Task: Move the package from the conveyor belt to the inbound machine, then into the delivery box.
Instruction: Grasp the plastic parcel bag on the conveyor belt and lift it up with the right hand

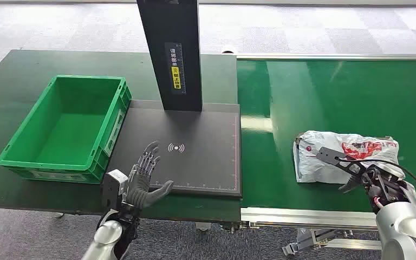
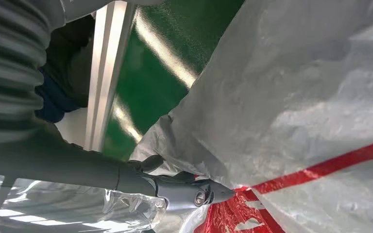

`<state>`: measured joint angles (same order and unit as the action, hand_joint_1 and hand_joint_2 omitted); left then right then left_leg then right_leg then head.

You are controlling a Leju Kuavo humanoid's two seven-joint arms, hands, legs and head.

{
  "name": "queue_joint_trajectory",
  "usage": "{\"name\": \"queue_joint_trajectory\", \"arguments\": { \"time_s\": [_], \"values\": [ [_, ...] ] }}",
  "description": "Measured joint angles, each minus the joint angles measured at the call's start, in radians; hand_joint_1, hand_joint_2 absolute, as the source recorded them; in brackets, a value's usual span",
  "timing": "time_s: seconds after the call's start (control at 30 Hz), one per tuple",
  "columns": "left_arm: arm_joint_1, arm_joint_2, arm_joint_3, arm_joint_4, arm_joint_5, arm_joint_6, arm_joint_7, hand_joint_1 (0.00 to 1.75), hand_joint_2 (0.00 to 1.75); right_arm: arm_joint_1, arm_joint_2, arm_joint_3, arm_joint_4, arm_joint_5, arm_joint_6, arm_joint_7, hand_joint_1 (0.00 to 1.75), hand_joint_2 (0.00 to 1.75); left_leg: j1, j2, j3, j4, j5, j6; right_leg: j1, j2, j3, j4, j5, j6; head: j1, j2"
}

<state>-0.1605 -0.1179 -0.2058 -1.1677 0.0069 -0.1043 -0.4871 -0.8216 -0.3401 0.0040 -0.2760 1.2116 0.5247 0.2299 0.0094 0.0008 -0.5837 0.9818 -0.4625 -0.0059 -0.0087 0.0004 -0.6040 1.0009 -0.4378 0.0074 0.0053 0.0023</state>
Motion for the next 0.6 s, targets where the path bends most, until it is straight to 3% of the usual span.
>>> {"name": "queue_joint_trajectory", "arguments": {
  "time_s": [0.03, 0.07, 0.1, 0.13, 0.33, 0.6],
  "values": [
    [0.000, 0.000, 0.000, 0.001, 0.001, 0.002, 0.000, 0.00, 1.75, 0.001, 0.000, 0.000, 0.000, -0.003, 0.001, -0.010, 0.87, 1.75, 0.000, 0.000, 0.000, 0.000, 0.000, 0.000, 0.000, 0.000, 0.000, 0.000, 0.000, 0.000, 0.000, 0.000],
    [0.000, 0.000, 0.000, 0.002, 0.001, 0.004, 0.000, 0.00, 1.75, 0.002, 0.000, 0.000, 0.000, -0.005, 0.003, -0.019, 1.09, 1.75, 0.000, 0.000, 0.000, 0.000, 0.000, 0.000, 0.000, 0.000, 0.000, 0.000, 0.000, 0.000, 0.000, 0.000],
    [0.001, 0.000, 0.000, 0.003, 0.003, 0.008, 0.000, 0.00, 1.75, 0.004, -0.001, 0.000, 0.000, -0.009, 0.004, -0.038, 1.47, 1.75, 0.000, 0.000, 0.000, 0.000, 0.000, 0.000, 0.000, 0.000, 0.000, 0.000, 0.000, 0.000, 0.000, 0.000],
    [0.001, 0.000, 0.000, 0.004, 0.003, 0.011, 0.000, 0.00, 1.75, 0.005, -0.001, 0.001, 0.000, -0.010, 0.003, -0.054, 1.71, 1.75, 0.000, 0.000, 0.000, 0.000, 0.000, 0.000, 0.000, 0.000, 0.000, 0.000, 0.000, 0.000, 0.000, 0.000],
    [0.033, 0.011, 0.002, -0.021, 0.016, 0.035, 0.005, 0.00, 1.75, 0.006, 0.011, 0.008, 0.000, -0.022, -0.094, -0.102, 1.75, 1.75, 0.000, 0.000, 0.000, 0.000, 0.000, 0.000, 0.000, 0.000, 0.000, 0.000, 0.000, 0.000, 0.000, 0.000],
    [0.077, 0.033, 0.011, -0.072, 0.018, 0.044, 0.010, 0.00, 1.75, -0.010, 0.037, 0.037, 0.000, -0.009, -0.111, -0.181, 1.75, 1.75, 0.000, 0.000, -0.001, 0.000, 0.000, 0.000, 0.000, 0.000, 0.000, 0.000, 0.000, 0.000, 0.000, 0.000]
  ]
}}
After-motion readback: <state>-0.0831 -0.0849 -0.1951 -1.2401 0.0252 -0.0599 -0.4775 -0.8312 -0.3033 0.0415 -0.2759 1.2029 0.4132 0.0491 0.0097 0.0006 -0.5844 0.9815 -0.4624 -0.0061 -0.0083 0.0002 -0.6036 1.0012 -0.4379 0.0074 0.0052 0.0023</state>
